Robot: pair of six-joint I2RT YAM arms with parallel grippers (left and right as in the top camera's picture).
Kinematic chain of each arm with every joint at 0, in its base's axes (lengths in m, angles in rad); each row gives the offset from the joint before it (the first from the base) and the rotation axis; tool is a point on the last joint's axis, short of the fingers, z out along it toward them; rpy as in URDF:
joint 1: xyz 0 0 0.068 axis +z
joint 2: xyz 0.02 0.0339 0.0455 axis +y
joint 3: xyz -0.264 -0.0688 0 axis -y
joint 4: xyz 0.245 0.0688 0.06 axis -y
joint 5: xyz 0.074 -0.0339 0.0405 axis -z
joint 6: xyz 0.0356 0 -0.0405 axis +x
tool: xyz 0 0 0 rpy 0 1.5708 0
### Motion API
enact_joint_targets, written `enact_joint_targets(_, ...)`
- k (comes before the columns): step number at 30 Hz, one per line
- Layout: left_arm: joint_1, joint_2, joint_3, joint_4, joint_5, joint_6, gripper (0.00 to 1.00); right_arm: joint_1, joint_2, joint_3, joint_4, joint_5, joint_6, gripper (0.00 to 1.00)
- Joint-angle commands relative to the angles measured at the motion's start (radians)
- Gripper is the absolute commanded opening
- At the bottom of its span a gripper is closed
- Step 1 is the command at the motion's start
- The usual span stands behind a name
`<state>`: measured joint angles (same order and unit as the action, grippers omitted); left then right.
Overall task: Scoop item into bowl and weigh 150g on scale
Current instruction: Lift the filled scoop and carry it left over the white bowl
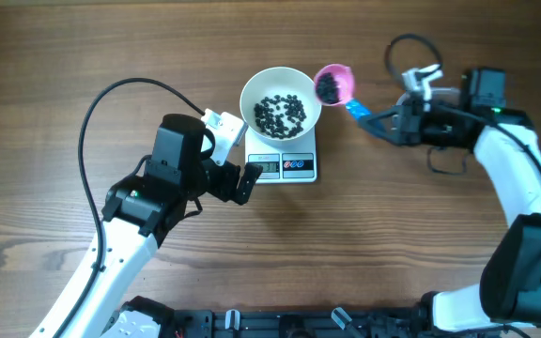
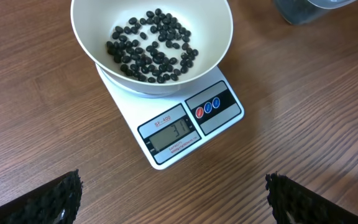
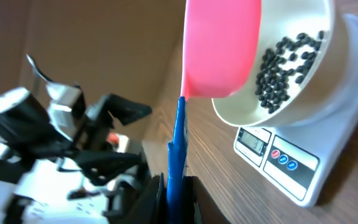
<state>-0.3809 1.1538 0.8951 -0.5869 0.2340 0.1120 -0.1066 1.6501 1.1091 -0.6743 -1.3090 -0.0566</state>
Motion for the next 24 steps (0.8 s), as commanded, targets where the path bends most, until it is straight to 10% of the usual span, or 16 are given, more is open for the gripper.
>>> enact_joint_targets(1,-0.003,0.008,-0.005,-0.001,0.009,0.014,1.00,0.081,0.006,-0.004,0.049,0.132,0.008,0.04)
enact_joint_targets(24,-0.003,0.008,-0.005,-0.001,0.009,0.014,1.00,0.408,-0.175,0.035,0.209,0.849,0.030,0.04)
